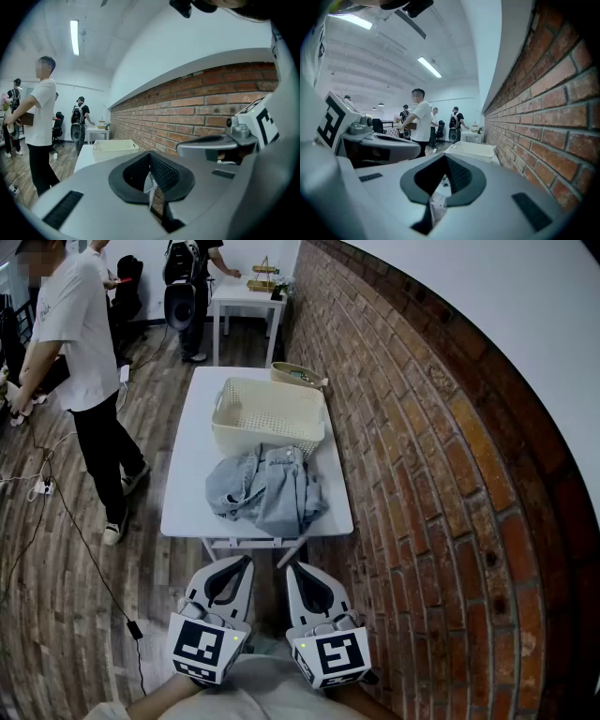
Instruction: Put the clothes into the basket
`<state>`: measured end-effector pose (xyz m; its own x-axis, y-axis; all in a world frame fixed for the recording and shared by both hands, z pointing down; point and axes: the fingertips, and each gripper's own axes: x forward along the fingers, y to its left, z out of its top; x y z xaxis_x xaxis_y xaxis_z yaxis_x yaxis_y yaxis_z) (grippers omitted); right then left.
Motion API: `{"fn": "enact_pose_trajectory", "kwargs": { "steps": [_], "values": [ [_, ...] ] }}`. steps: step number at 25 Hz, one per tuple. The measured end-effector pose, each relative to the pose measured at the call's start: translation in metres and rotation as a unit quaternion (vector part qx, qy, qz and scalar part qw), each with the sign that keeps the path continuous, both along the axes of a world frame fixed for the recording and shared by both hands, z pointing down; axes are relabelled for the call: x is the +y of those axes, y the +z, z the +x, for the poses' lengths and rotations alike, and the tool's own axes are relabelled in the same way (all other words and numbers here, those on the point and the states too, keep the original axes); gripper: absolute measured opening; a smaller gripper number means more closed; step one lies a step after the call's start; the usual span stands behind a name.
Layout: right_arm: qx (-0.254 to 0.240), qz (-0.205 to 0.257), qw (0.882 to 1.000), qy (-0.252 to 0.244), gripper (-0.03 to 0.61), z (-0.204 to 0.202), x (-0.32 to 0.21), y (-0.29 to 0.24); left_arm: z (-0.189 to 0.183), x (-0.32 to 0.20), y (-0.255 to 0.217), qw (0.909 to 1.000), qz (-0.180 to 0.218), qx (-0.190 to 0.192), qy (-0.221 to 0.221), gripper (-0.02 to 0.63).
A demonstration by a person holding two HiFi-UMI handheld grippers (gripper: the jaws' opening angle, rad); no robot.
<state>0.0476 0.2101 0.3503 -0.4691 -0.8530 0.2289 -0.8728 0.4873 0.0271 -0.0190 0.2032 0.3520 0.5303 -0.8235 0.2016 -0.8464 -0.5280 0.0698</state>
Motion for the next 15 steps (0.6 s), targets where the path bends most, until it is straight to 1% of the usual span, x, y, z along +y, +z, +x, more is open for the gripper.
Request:
{"fn": "enact_pose_trajectory", "kwargs": {
  "steps": [8, 15],
  "values": [
    [0.004, 0.002, 1.000, 0.002, 0.006, 0.0006, -0.0027, 0.0006, 0.0034, -0.0032, 0.0012, 1.0000, 0.000, -0.002, 0.008, 0.008],
    [-0.003, 0.007, 1.000, 0.013, 0.006, -0.0056, -0.0028, 0.0002, -0.0053, -0.0048, 0.0041, 0.9999, -0.002, 0.000, 0.017, 0.008]
  ]
}}
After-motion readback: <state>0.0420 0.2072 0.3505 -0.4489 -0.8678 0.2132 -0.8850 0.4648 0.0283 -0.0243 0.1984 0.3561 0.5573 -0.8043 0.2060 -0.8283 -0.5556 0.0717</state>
